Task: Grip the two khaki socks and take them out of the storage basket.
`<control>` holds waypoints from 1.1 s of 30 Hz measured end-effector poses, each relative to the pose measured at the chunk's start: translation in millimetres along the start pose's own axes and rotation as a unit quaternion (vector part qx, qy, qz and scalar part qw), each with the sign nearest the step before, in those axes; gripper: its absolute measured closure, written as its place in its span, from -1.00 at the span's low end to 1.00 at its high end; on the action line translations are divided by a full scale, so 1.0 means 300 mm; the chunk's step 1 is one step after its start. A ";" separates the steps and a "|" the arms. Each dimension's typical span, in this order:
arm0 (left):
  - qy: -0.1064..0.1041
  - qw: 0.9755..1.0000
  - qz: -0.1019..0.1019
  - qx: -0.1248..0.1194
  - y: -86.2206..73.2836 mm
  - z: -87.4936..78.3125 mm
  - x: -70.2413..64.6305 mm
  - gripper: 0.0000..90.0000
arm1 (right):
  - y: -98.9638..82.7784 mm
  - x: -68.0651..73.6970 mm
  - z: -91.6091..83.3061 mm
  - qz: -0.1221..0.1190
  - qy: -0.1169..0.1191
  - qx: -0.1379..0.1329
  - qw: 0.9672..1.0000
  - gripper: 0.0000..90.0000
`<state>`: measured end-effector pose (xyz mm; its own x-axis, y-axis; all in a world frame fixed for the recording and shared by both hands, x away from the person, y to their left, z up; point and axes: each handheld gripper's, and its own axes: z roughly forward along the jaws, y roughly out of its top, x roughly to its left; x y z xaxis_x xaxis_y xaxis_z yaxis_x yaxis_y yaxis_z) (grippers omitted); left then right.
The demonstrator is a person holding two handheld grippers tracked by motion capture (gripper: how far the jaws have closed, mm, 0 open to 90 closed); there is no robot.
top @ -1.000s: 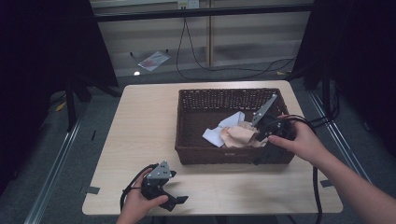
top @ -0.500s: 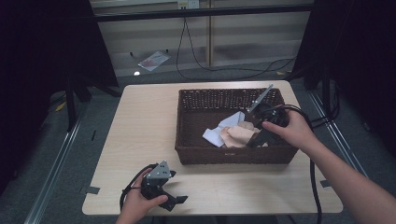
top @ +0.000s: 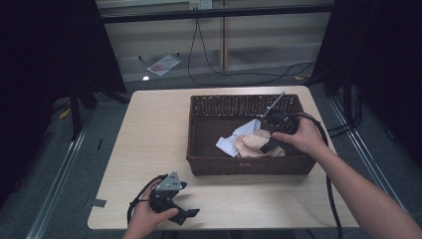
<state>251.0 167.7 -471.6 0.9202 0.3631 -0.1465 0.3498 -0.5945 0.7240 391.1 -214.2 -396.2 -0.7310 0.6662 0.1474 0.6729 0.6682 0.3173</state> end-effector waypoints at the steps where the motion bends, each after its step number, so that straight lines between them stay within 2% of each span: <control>1: 0.001 1.000 0.001 0.002 0.001 -0.001 0.000 -0.93 | 0.003 -0.004 0.005 0.005 0.001 0.001 1.000 -0.71; 11: 0.002 1.000 -0.001 -0.002 -0.002 -0.001 0.002 -0.93 | 0.025 -0.032 0.061 0.016 0.003 0.006 1.000 -0.64; 12: 0.001 1.000 -0.003 -0.002 -0.002 -0.002 0.001 -0.93 | 0.027 -0.039 0.071 0.017 0.010 0.010 1.000 -0.57; 14: 0.002 1.000 -0.002 0.001 -0.001 -0.005 0.002 -0.93 | 0.027 -0.040 0.075 0.019 0.012 0.010 1.000 -0.57; 16: 0.003 1.000 -0.002 0.002 -0.002 -0.007 0.004 -0.93 | 0.029 -0.044 0.086 0.018 0.010 0.017 1.000 -0.52; 18: 0.006 1.000 -0.002 0.001 -0.003 -0.008 0.005 -0.93 | 0.030 -0.051 0.092 0.019 0.013 0.019 1.000 -0.41; 19: 0.007 1.000 -0.003 0.000 -0.003 -0.008 0.005 -0.93 | 0.029 -0.054 0.098 0.022 0.016 0.017 0.999 -0.10; 20: 0.005 1.000 -0.003 -0.001 -0.003 -0.009 0.005 -0.93 | 0.029 -0.054 0.098 0.022 0.016 0.017 0.999 -0.10; 21: 0.006 1.000 -0.005 -0.001 -0.003 -0.009 0.004 -0.93 | 0.028 -0.054 0.098 0.021 0.019 0.017 0.999 0.15; 23: 0.006 1.000 -0.006 -0.001 -0.003 -0.009 0.006 -0.93 | 0.026 -0.055 0.093 0.015 0.017 0.025 0.999 0.51; 25: 0.006 1.000 -0.003 0.003 -0.003 -0.009 0.007 -0.93 | 0.022 -0.060 0.080 0.014 0.030 0.022 0.999 0.76; 27: 0.007 1.000 -0.002 0.006 -0.002 -0.010 0.007 -0.93 | 0.019 -0.064 0.057 0.013 0.033 0.016 0.999 0.87; 30: 0.005 1.000 -0.005 0.000 -0.003 -0.006 0.006 -0.93 | 0.019 -0.068 0.018 0.019 0.035 0.013 0.999 0.90; 33: 0.006 1.000 -0.003 0.005 -0.002 -0.004 0.006 -0.93 | 0.025 -0.068 -0.027 0.010 0.031 0.017 0.999 0.90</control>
<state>252.3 169.5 -471.6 0.9159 0.3748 -0.1436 0.3576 -0.5996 0.7160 410.3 -225.6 -389.1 -0.7217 0.6592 0.2113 0.6908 0.6659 0.2817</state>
